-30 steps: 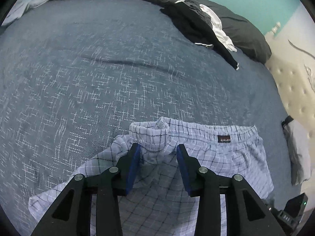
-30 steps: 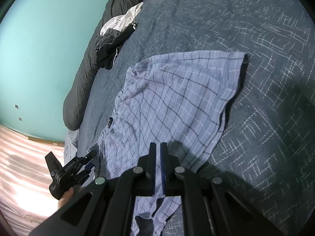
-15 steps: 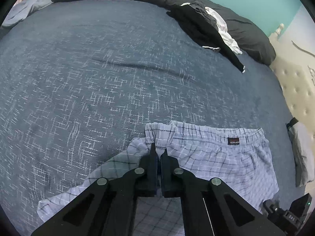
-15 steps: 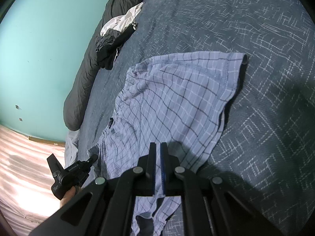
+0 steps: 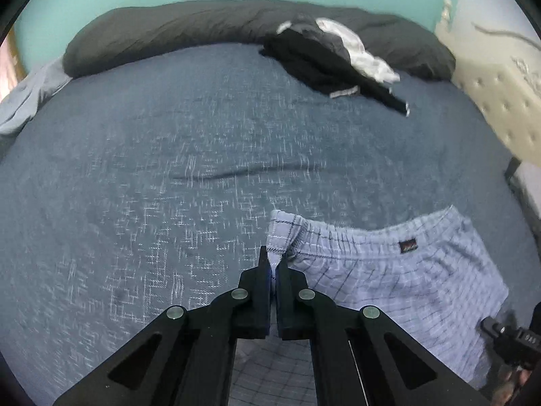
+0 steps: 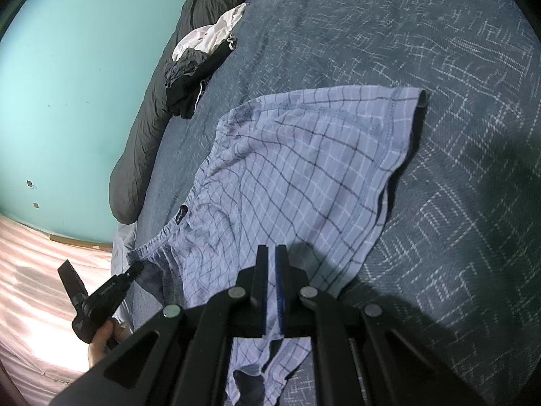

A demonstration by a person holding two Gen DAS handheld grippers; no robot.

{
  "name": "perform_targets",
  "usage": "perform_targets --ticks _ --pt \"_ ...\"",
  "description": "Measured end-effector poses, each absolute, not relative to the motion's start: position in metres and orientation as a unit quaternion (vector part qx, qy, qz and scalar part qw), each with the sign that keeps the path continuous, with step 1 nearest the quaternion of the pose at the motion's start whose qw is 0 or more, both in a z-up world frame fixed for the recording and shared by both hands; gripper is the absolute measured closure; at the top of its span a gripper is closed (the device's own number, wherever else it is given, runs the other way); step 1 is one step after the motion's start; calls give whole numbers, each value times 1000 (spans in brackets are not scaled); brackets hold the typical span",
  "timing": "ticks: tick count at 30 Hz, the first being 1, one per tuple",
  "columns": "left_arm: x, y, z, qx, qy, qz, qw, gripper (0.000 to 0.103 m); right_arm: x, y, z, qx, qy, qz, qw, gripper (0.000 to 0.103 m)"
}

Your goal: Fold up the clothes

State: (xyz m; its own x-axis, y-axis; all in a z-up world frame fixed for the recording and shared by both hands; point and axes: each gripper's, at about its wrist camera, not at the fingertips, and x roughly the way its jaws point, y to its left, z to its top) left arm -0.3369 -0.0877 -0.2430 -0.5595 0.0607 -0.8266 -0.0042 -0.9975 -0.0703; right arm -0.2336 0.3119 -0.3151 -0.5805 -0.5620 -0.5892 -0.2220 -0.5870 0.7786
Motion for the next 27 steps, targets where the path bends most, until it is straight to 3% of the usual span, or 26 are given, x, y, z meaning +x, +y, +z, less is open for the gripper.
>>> perform_targets --ticks 6,18,21,23,27 --pt "-348 -96 -281 -523 -45 851 15 102 -233 312 -315 444 -442 -772 109 98" --pt "-353 -113 -284 -522 -95 848 20 96 -233 311 -317 444 -443 -771 107 98" --pt "-352 -121 -282 -523 -120 844 21 83 -232 311 -318 445 -443 -771 107 98" --pt "-351 -127 -280 -518 -136 844 16 63 -232 311 -318 444 -443 -771 107 98" --pt "-349 -133 -275 -509 -153 847 21 62 -232 311 -318 444 -442 -772 107 98"
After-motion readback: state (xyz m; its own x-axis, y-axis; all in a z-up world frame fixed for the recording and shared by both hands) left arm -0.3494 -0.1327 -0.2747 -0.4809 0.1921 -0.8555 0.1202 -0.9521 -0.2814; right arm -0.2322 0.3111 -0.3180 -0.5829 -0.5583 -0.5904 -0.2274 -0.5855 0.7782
